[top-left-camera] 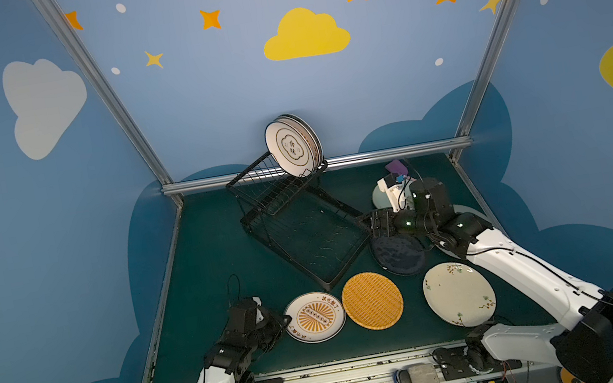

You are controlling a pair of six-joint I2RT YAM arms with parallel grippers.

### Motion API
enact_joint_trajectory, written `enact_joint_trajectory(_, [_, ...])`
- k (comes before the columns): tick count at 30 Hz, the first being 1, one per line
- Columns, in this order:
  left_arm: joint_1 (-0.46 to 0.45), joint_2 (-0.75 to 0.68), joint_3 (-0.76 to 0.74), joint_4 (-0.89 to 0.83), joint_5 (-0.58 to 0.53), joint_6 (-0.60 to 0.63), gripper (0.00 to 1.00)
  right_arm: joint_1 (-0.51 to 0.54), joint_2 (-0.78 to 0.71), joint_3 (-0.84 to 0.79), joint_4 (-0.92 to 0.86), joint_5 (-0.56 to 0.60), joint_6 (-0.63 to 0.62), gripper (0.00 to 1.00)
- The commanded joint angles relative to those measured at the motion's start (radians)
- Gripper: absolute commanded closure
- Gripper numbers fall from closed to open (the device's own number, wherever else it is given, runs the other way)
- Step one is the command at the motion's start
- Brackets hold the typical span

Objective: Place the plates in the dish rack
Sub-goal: 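Grasp the orange-sunburst plate edge with the left gripper while the right gripper moves to center, then tilt the plate up with the left gripper toward the right gripper, which grasps its rim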

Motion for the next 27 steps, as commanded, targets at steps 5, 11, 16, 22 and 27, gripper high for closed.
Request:
enact_joint_trajectory(5, [0.000, -0.126, 0.068, -0.184, -0.093, -0.026, 0.96, -0.003, 0.027, 0.029, 0.020, -0.021, 0.013, 0.09])
enact_joint_trajectory(11, [0.000, -0.203, 0.134, -0.317, -0.189, -0.045, 0.96, -0.003, 0.049, 0.046, 0.016, -0.050, 0.026, 0.09])
enact_joint_trajectory(16, [0.008, -0.255, 0.286, -0.476, -0.267, -0.038, 0.96, -0.004, 0.066, 0.071, -0.016, -0.062, 0.030, 0.08])
enact_joint_trajectory(22, [0.011, -0.257, 0.518, -0.556, -0.284, 0.078, 0.96, -0.022, 0.078, 0.100, -0.016, -0.138, 0.067, 0.07])
enact_joint_trajectory(27, [0.008, -0.081, 0.595, -0.278, -0.032, 0.155, 0.96, -0.026, 0.090, 0.135, -0.025, -0.275, 0.108, 0.07])
